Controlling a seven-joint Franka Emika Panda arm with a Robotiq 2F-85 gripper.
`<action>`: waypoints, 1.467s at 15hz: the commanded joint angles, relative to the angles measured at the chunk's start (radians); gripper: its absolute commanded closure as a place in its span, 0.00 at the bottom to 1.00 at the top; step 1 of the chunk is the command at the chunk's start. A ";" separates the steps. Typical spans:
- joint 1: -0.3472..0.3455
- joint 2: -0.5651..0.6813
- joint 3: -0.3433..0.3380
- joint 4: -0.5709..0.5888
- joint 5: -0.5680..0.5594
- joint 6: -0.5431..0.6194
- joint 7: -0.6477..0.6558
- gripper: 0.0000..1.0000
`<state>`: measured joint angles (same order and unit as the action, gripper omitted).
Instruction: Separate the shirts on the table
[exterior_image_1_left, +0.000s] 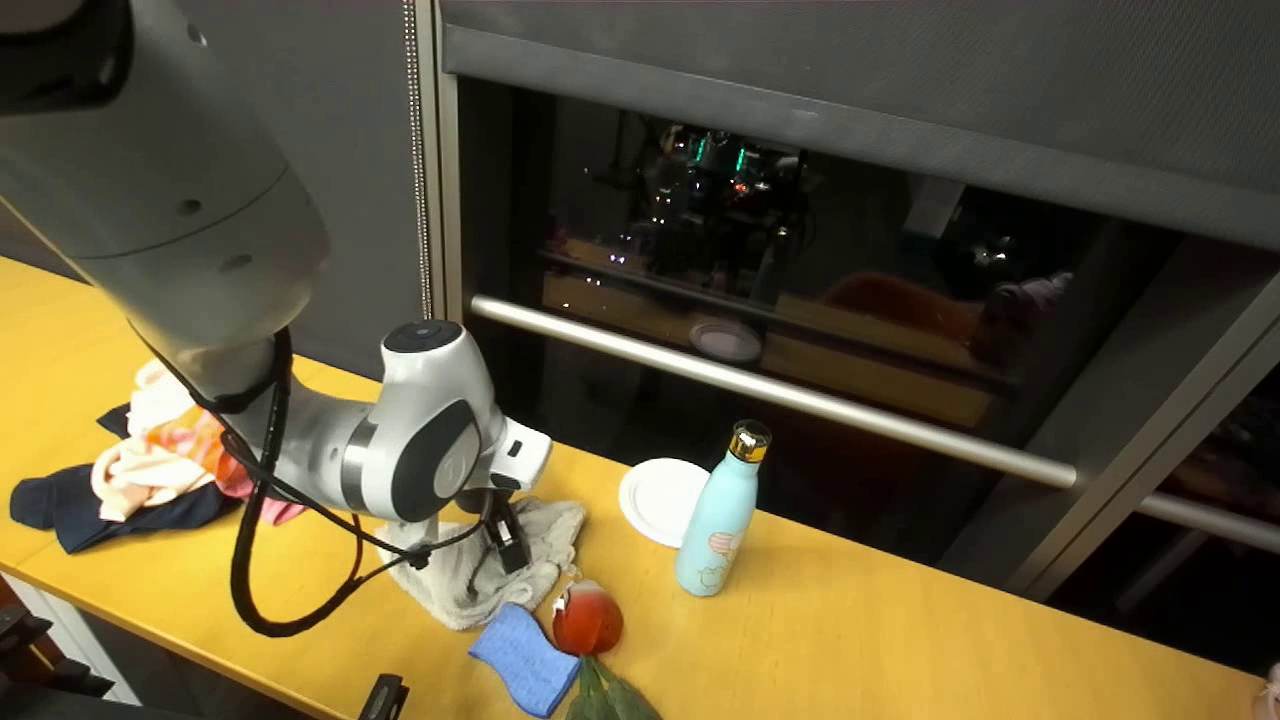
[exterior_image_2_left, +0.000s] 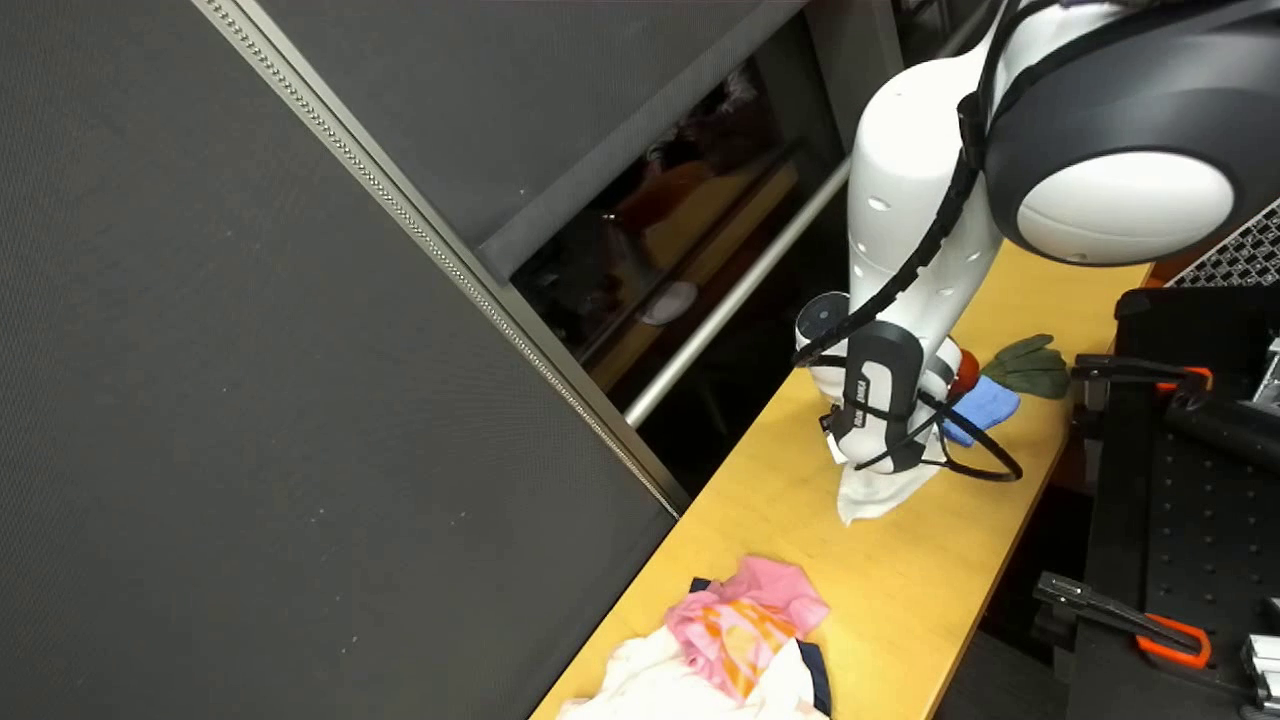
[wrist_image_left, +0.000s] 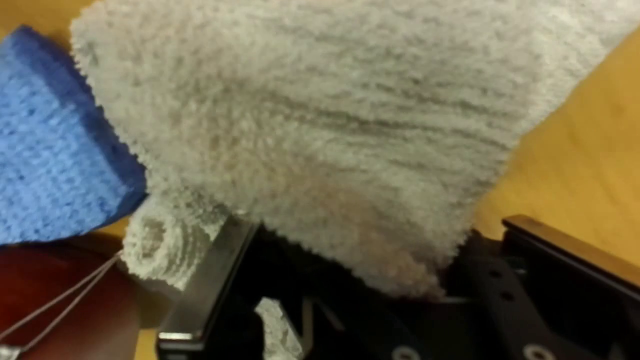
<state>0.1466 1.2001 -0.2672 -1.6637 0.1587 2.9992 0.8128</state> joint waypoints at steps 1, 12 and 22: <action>-0.004 0.077 -0.083 0.065 0.041 0.009 0.011 0.99; -0.068 0.130 -0.164 0.116 0.060 0.022 0.050 0.62; 0.000 -0.176 -0.050 -0.313 0.083 0.303 -0.047 0.00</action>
<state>0.1350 1.1697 -0.3853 -1.7959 0.1930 3.2049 0.8457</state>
